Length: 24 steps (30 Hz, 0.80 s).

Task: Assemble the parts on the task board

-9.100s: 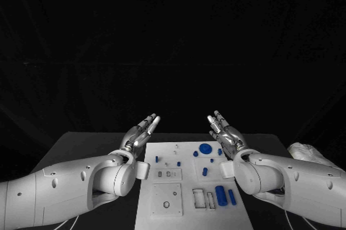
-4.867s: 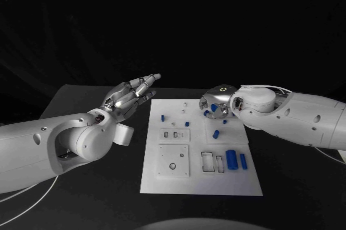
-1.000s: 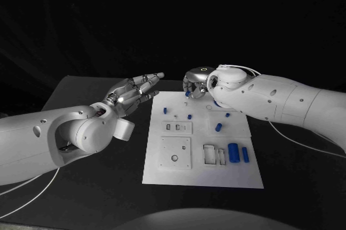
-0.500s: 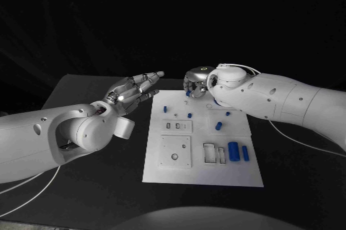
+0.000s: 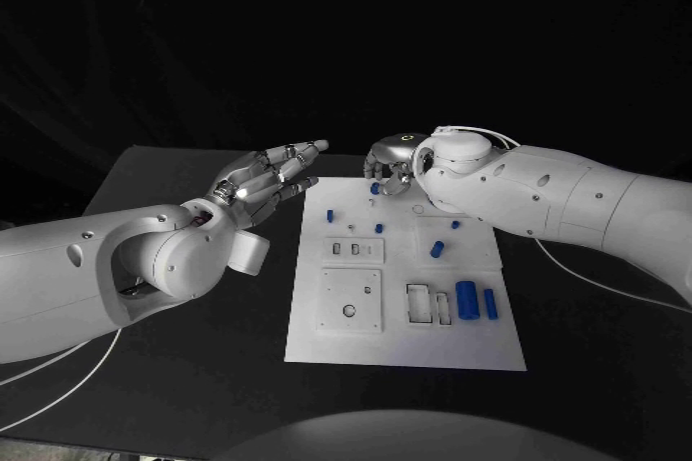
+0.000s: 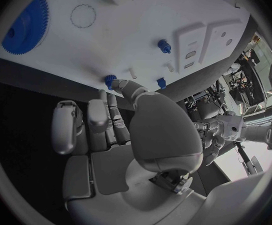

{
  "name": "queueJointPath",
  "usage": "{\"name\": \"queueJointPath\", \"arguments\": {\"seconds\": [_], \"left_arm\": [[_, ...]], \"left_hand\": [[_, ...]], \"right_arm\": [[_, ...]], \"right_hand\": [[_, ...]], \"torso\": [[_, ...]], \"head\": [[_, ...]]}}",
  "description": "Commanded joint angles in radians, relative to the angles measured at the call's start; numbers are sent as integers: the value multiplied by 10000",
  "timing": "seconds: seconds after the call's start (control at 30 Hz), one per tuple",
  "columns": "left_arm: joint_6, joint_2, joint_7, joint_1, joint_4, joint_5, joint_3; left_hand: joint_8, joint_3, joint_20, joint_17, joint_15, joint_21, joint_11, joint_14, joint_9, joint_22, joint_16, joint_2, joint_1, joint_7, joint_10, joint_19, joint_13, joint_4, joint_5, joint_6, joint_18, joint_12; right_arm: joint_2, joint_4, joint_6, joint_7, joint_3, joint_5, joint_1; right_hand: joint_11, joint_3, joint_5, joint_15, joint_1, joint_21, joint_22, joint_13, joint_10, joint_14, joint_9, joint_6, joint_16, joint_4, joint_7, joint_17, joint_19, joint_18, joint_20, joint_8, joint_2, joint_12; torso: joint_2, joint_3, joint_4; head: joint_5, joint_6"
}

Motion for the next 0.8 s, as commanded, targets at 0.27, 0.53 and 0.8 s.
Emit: {"name": "queueJointPath", "arguments": {"seconds": [0.27, 0.53, 0.8], "left_arm": [[156, 33, 9, 7, -52, 34, 10], [202, 11, 36, 6, -46, 35, 10], [277, -144, 63, 5, -25, 34, 9]], "left_hand": [[53, 43, 50, 10, 97, 55, 86, -13, 10, 14, 66, -15, 75, 64, 0, 29, 10, 22, 51, -31, 92, 45], [49, 42, 55, 11, 105, 58, 93, -9, 8, 15, 74, -20, 72, 72, -3, 34, 10, 27, 50, -45, 91, 47], [59, 8, 74, 19, 187, 70, 129, 13, 12, 19, 124, -134, 72, 106, 1, 53, 11, 14, 39, -34, 85, 76]], "right_arm": [[-130, 85, -116, 135, 0, 76, -45], [-763, 475, -2060, 1073, -2, 598, -86], [-2686, 2371, -3494, 1944, -16, 1425, 141]], "right_hand": [[164, -432, -1404, 151, 138, -439, 173, -56, -1197, -472, -874, -944, -302, -5, -325, -491, -465, 124, 143, -443, -74, -612], [207, -697, -1400, 183, 297, -782, -76, 46, -1486, -817, -1200, -948, -584, 15, -189, -957, -789, 210, 195, -386, 57, -514], [62, -692, -1667, 122, 408, -1278, -403, 383, 167, -1401, -1512, -444, -1123, 372, 88, -1836, -1247, 339, 165, -298, 342, 736]], "torso": [[-1, 8, -3], [6, 15, -1], [27, -38, -106]], "head": [[33, -36], [107, 16], [171, -1]]}}
